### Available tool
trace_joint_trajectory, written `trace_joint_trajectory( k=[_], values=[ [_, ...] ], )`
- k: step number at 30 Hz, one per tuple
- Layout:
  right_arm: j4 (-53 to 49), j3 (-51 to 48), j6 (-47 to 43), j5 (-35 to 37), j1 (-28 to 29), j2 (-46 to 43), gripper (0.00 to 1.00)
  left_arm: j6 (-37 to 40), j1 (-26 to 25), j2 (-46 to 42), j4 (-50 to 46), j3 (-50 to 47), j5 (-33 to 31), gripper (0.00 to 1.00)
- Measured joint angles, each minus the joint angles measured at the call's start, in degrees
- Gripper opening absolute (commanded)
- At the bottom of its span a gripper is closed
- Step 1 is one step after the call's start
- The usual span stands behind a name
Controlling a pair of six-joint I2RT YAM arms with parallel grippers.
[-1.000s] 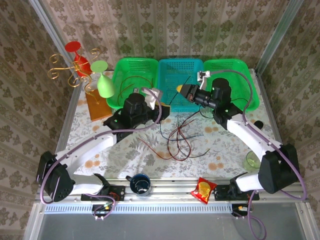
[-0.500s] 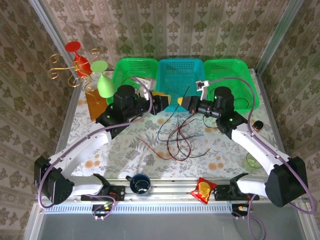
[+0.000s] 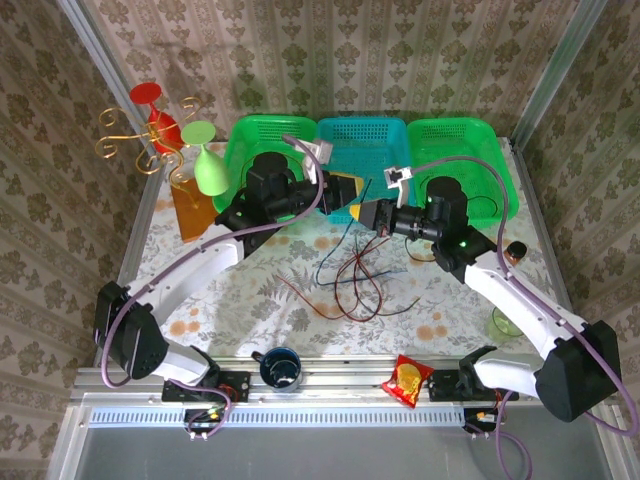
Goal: Untangle the cables
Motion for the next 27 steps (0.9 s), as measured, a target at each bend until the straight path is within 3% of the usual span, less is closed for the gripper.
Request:
trace_joint_trajectory(
  k=[15, 17, 22, 27],
  values=[
    [-2.0, 0.9, -0.6, -1.6, 0.2, 0.6, 0.00, -1.5, 0.0, 0.7, 0.8, 0.0, 2.4, 0.27],
    [-2.1, 1.2, -0.8, -1.7, 0.1, 0.7, 0.00, -1.5, 0.0, 0.7, 0.8, 0.0, 2.4, 0.26],
    [-2.4, 1.6, -1.4, -1.7, 0.1, 0.9, 0.00, -1.9, 0.0, 0.7, 0.8, 0.0, 2.4, 0.12],
    [-2.6, 2.1, -1.5, -2.0, 0.1, 1.2, 0.00, -1.9, 0.0, 0.7, 0.8, 0.0, 2.4, 0.11]
  ],
)
